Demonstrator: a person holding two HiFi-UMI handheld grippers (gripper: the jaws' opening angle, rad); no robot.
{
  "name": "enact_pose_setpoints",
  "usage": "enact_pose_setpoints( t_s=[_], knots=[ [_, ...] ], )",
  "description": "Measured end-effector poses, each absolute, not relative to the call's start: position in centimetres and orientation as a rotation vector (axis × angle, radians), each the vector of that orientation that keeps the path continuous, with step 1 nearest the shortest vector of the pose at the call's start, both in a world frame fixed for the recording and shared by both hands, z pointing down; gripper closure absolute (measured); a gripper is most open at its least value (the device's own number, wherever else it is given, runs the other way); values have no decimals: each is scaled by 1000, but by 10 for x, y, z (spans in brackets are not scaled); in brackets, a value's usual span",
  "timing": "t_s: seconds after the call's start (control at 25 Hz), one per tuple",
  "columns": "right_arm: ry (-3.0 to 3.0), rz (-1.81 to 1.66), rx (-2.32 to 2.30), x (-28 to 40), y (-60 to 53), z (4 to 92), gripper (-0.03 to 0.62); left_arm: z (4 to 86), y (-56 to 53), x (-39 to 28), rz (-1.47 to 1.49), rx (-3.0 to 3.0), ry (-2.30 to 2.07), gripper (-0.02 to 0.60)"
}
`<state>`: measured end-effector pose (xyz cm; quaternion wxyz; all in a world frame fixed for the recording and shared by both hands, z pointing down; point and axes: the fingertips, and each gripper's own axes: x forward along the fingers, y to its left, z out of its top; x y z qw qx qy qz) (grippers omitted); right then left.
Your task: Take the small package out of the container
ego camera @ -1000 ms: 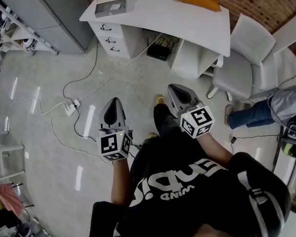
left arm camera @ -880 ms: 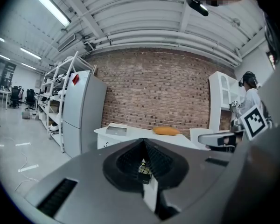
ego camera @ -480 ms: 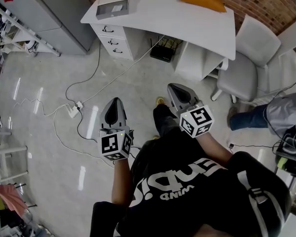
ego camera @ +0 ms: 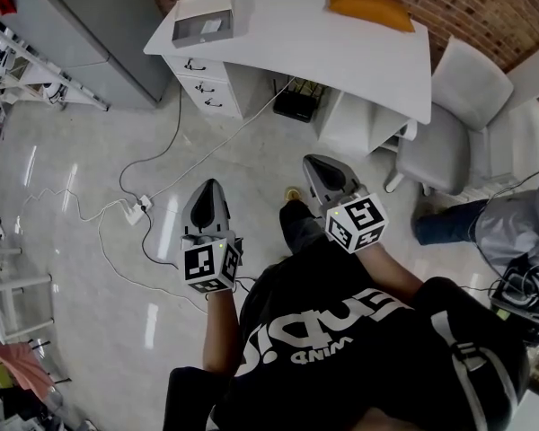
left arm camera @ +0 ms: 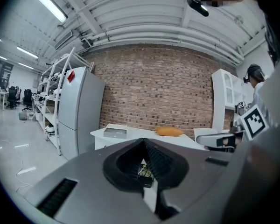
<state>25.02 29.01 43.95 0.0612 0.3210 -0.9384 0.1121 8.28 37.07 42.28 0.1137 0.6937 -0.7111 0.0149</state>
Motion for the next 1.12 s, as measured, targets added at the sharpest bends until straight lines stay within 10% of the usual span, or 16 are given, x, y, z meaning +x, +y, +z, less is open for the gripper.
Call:
enact_pose_setpoints(
  t_s=[1.12],
  knots=[
    [-2882,329,822,212,111,422,595,405,212,58,21,1927,-2183,575]
  ],
)
